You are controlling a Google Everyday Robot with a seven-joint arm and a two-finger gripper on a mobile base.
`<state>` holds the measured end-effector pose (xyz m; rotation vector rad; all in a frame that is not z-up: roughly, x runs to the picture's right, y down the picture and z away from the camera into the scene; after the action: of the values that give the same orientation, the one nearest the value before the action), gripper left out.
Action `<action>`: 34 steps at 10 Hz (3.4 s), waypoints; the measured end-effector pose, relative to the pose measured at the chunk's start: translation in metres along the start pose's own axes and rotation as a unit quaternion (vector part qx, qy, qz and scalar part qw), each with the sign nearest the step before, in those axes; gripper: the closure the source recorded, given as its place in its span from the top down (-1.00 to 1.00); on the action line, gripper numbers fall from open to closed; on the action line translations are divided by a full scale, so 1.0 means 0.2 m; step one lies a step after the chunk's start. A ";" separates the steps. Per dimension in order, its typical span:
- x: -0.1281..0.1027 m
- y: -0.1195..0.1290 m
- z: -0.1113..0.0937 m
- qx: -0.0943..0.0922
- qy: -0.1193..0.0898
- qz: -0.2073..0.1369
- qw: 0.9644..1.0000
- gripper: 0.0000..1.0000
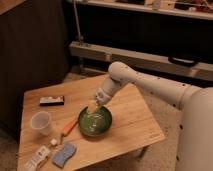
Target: Drag the ceramic bowl in a circle
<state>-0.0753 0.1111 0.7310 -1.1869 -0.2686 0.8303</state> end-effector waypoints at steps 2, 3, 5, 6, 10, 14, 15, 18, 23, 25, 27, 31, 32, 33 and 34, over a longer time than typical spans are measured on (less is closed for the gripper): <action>0.00 0.00 0.00 0.000 0.000 0.000 1.000 -0.62; 0.00 0.00 0.00 0.000 0.000 0.000 1.000 -0.62; 0.00 0.00 0.00 0.000 0.000 0.000 1.000 -0.62; 0.00 0.00 0.00 0.000 0.000 0.000 1.000 -0.62; 0.00 0.00 0.00 0.000 0.000 0.000 1.000 -0.62; 0.00 0.00 0.00 0.000 0.000 0.000 1.000 -0.62; 0.00 0.00 0.00 0.000 0.000 0.000 1.000 -0.62; 0.00 0.00 0.00 0.000 0.000 0.000 1.000 -0.62; 0.04 -0.06 -0.13 0.076 0.015 0.038 0.996 -0.62; 0.08 -0.18 -0.32 0.159 0.014 0.075 0.984 -0.62; 0.15 -0.31 -0.47 0.225 0.005 0.108 0.968 -0.67; 0.24 -0.47 -0.46 0.229 -0.025 0.113 0.967 -0.61; 0.26 -0.51 -0.42 0.216 -0.028 0.105 0.970 -0.37; 0.24 -0.52 -0.39 0.210 -0.025 0.099 0.972 -0.16; 0.23 -0.53 -0.35 0.206 -0.020 0.096 0.974 0.04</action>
<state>0.0430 0.0800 0.7880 -0.8132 -0.0084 1.0223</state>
